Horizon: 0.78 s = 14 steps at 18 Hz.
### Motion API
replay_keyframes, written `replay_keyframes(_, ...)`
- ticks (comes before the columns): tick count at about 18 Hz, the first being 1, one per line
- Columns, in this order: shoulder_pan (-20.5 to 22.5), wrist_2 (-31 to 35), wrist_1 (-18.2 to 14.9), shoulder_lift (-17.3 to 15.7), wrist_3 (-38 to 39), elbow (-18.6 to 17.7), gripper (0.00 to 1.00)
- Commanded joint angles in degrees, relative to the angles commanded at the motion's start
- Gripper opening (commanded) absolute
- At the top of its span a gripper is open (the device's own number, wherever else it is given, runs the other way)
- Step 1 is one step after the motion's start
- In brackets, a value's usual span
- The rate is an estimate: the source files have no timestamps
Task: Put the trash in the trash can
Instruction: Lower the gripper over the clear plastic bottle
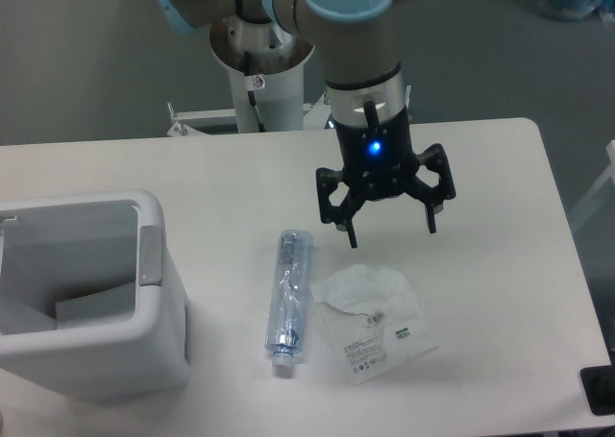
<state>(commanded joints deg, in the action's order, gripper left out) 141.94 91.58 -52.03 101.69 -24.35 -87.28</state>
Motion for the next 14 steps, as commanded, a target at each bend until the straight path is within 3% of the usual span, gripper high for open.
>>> replay_keyframes(9,-0.35,-0.18,2.02,2.46,0.35,-1.75,1.00)
replay_keyframes(14,-0.44,0.18,6.59,4.92,2.02,-5.01,1.00)
